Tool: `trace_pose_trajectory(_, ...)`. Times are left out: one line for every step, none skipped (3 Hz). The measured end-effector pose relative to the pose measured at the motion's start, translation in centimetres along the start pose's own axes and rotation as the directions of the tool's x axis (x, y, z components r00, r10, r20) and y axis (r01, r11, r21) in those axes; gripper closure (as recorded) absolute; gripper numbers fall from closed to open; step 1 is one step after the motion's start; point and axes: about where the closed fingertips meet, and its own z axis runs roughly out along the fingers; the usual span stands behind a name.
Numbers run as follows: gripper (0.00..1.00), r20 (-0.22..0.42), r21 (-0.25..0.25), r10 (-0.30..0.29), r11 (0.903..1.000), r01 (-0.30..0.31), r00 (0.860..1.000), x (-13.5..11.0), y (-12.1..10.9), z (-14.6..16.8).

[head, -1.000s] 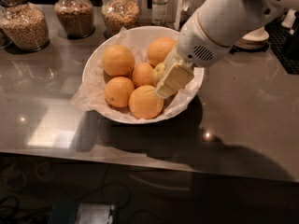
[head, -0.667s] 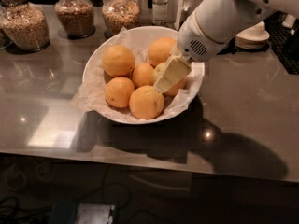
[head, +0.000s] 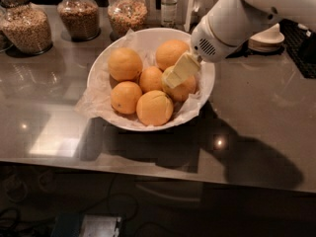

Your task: Pick orange from white bowl

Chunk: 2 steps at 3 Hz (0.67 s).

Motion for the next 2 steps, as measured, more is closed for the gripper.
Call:
trace_pose_trajectory(0.52,-0.004,-0.005,0.013,0.9999,-0.013,1.0,-0.11,0.11,0.14)
trace_pose_trajectory(0.51,-0.004,-0.005,0.013,0.9999,-0.013,1.0,-0.35,0.06,-0.3)
